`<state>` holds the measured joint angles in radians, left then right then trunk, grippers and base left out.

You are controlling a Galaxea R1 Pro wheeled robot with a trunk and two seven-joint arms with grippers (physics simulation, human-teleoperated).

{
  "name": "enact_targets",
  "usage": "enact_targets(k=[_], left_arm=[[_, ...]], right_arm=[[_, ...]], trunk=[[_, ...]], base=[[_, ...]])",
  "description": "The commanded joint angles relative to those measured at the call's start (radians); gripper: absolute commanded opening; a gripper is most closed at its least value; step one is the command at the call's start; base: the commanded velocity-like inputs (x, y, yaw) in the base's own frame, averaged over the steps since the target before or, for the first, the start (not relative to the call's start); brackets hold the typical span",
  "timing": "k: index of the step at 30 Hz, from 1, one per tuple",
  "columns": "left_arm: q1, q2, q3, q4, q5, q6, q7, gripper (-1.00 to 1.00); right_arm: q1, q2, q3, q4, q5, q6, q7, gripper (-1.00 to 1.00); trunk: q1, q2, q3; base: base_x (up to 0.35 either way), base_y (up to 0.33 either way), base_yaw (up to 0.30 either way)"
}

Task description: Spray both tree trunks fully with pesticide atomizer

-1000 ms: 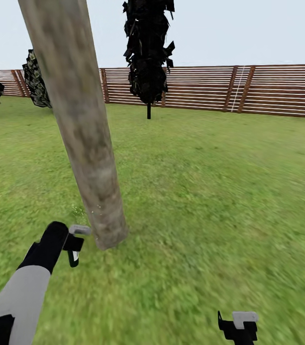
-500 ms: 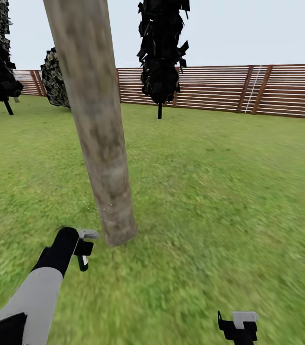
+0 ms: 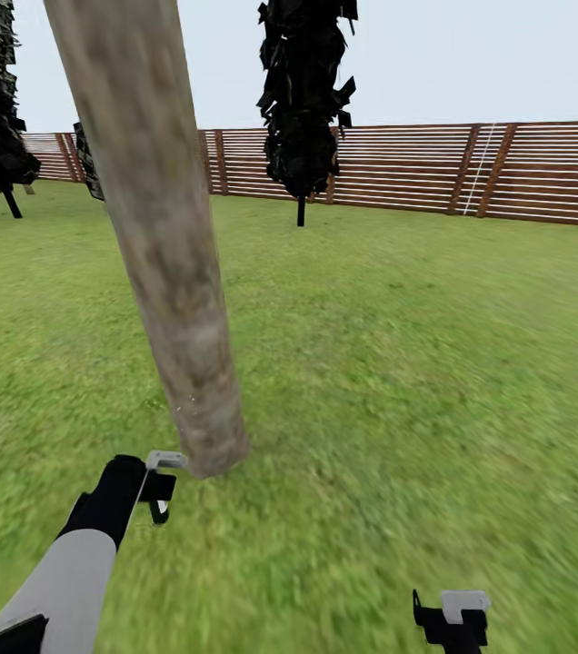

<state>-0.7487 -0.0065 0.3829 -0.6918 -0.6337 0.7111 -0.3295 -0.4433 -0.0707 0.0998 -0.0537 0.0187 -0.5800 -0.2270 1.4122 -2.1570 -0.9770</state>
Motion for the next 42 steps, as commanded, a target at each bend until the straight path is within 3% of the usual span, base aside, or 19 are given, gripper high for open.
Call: enact_targets(k=[1,9,15,42], left_arm=[[0.004,0.002,0.0,0.0,0.0,-0.016,0.0,-1.0],[0.008,0.006,0.003,0.0,0.0,-0.026,0.006,-1.0],[0.008,0.005,0.041,0.0,0.001,-0.027,0.075,-1.0],[0.008,-0.011,0.046,-0.004,0.005,-0.027,0.078,-1.0]], right_arm=[[0.0,0.0,0.0,0.0,0.0,0.0,0.0,1.0],[0.0,0.0,0.001,0.0,0.001,0.0,-0.002,1.0],[0.0,0.0,0.001,0.0,0.001,0.0,-0.002,1.0],[0.0,0.0,0.001,0.0,0.001,-0.001,0.0,1.0]], trunk=[[0.0,0.0,0.0],[0.0,0.0,0.0],[0.0,0.0,0.0],[0.0,0.0,0.0]], base=[[0.24,-0.178,0.0],[0.233,-0.186,0.081],[0.024,-0.267,0.272],[0.088,-0.231,0.088]])
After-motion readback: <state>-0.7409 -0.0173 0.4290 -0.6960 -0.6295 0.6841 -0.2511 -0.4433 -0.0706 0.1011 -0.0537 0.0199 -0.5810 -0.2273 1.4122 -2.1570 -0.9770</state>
